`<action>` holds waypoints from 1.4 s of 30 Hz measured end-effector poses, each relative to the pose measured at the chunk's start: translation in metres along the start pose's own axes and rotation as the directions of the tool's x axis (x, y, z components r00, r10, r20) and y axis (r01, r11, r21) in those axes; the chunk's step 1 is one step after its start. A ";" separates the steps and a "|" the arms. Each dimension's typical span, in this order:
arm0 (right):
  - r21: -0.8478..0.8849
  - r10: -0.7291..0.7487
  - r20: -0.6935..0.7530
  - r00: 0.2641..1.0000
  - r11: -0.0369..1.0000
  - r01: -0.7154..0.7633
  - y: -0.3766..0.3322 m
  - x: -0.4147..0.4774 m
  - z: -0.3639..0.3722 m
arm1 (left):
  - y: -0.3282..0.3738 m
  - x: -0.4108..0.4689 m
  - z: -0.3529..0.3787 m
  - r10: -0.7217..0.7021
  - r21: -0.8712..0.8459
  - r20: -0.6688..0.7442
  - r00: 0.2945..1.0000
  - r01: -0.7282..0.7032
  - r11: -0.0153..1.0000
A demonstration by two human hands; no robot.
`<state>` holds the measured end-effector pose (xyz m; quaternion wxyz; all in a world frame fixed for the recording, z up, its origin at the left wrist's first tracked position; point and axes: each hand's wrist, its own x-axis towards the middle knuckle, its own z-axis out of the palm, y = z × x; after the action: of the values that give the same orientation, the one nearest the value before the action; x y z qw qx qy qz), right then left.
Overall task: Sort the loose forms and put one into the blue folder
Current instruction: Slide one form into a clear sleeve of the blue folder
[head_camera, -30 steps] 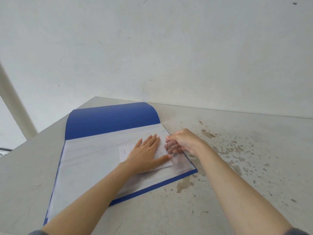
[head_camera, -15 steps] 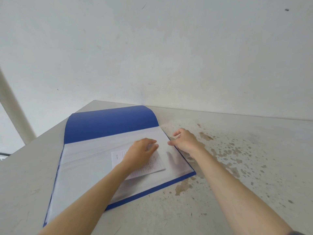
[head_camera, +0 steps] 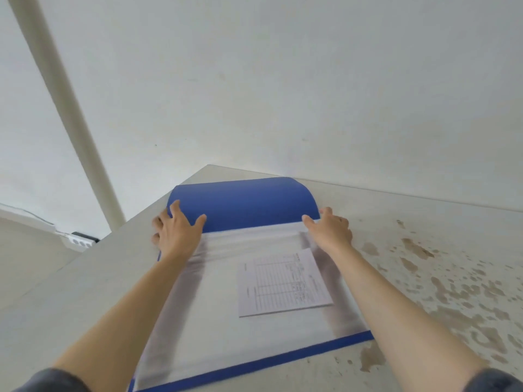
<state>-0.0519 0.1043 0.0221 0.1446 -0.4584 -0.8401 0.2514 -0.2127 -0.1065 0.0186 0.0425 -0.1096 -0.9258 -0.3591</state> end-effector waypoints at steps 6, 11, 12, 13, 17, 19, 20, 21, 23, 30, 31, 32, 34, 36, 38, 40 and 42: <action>-0.033 -0.054 -0.083 0.995 0.998 0.052 -0.009 0.006 0.019 | -0.010 0.023 0.000 -0.135 -0.105 0.045 0.990 0.139 0.985; 0.056 -0.051 -0.161 0.986 0.997 0.060 -0.005 0.004 0.018 | 0.001 0.021 -0.002 -0.084 -0.401 -0.002 0.996 0.076 0.913; 0.087 -0.048 -0.179 0.983 0.994 0.065 -0.004 0.003 0.016 | 0.003 0.020 -0.005 -0.076 -0.454 -0.018 0.997 0.060 0.889; 0.122 -0.046 -0.195 0.980 0.990 0.071 -0.003 0.002 0.014 | 0.005 0.020 -0.007 -0.073 -0.504 -0.026 0.997 0.050 0.862; 0.265 -0.040 -0.265 0.964 0.958 0.113 0.000 -0.001 0.000 | 0.013 0.021 -0.023 -0.007 -0.617 0.008 1.000 0.010 0.787; 0.305 -0.037 -0.297 0.954 0.943 0.132 0.002 -0.001 -0.011 | 0.019 0.021 -0.033 0.043 -0.622 0.048 0.998 -0.004 0.783; 0.315 -0.040 -0.313 0.949 0.938 0.143 0.003 -0.001 -0.016 | 0.022 0.020 -0.037 0.055 -0.641 0.060 0.997 -0.004 0.768; 0.315 -0.047 -0.330 0.943 0.936 0.157 0.004 -0.002 -0.022 | 0.026 0.018 -0.039 0.057 -0.674 0.067 0.996 0.003 0.739; 0.281 -0.079 -0.378 0.922 0.940 0.196 0.007 -0.002 -0.030 | 0.031 0.011 -0.040 0.050 -0.756 0.060 0.997 0.013 0.654; 0.167 0.083 -0.429 0.900 0.986 -0.012 0.033 -0.011 -0.061 | 0.045 -0.011 -0.023 -0.108 -0.881 -0.013 0.994 0.040 0.471; 0.145 0.107 -0.450 0.887 0.988 -0.046 0.039 -0.012 -0.064 | 0.046 -0.013 -0.021 -0.132 -0.895 -0.020 0.991 0.041 0.445; 0.124 0.134 -0.469 0.873 0.989 -0.085 0.044 -0.015 -0.067 | 0.048 -0.016 -0.020 -0.152 -0.909 -0.022 0.988 0.043 0.414; 0.117 0.210 -0.490 0.846 0.978 -0.175 0.054 -0.018 -0.074 | 0.052 -0.023 -0.019 -0.177 -0.932 -0.021 0.984 0.045 0.359; 0.167 0.314 -0.495 0.810 0.949 -0.266 0.064 -0.022 -0.081 | 0.055 -0.030 -0.017 -0.195 -0.944 -0.031 0.980 0.035 0.329; 0.275 0.407 -0.479 0.778 0.911 -0.308 0.073 -0.026 -0.088 | 0.058 -0.037 -0.015 -0.210 -0.953 -0.042 0.977 0.024 0.302; 0.488 0.493 -0.413 0.766 0.830 -0.272 0.078 -0.031 -0.092 | 0.061 -0.043 -0.012 -0.220 -0.956 -0.051 0.974 0.016 0.293; 0.678 0.526 -0.368 0.766 0.716 -0.165 0.080 -0.034 -0.092 | 0.063 -0.046 -0.010 -0.234 -0.953 -0.059 0.970 0.016 0.303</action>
<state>0.0660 0.1388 0.0536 0.4613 -0.5931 -0.5305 0.3924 -0.1529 -0.0759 0.0596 0.0285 -0.0072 -0.5368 -0.8432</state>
